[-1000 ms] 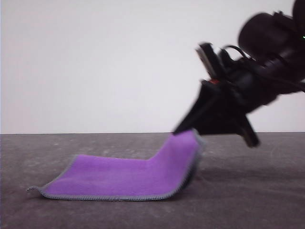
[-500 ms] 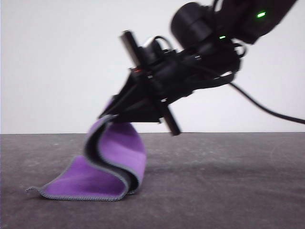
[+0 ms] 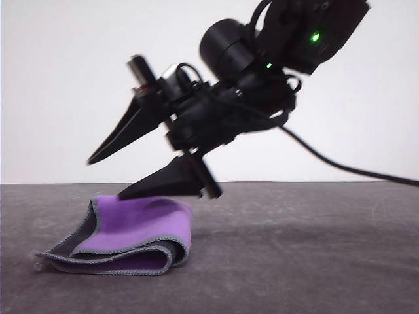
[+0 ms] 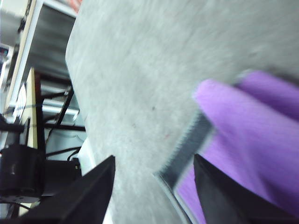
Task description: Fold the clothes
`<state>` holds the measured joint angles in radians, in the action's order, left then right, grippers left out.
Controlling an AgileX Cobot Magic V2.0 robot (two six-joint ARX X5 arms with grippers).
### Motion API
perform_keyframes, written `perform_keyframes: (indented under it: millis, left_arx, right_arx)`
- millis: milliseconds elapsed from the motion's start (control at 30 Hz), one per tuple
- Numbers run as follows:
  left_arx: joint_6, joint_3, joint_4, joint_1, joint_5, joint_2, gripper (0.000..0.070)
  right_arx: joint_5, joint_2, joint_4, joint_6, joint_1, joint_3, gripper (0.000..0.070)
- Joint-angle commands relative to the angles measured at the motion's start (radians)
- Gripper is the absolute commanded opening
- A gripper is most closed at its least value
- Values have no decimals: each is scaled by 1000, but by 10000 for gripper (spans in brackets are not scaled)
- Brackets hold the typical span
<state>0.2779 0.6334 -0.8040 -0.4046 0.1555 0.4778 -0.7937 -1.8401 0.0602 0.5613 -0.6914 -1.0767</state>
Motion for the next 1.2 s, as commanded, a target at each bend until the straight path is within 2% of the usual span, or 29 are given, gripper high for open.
perform_keyframes:
  millis: [0, 200, 333, 567, 800, 1000, 1167]
  left_arx:
    - [-1, 5, 12, -6, -2, 3, 313]
    - [-1, 5, 14, -6, -2, 3, 313]
    - [-2, 5, 15, -6, -9, 4, 313]
    - [-5, 5, 28, -6, -28, 4, 313]
    - [-5, 5, 89, -6, -60, 5, 313]
    - [-5, 5, 145, -6, -63, 5, 313]
    - [-5, 5, 144, -6, -81, 5, 314]
  right_arx:
    - [24, 37, -41, -83, 6, -18, 342]
    - [214, 187, -348, -364, 47, -8, 340]
    - [293, 315, -430, -456, 89, 58, 338]
    - [318, 563, -430, -476, 194, 238, 337]
    - [429, 817, -427, -482, 297, 402, 337]
    - [611, 1017, -415, -467, 315, 500, 336]
    - [638, 1085, -394, -469, 315, 532, 337]
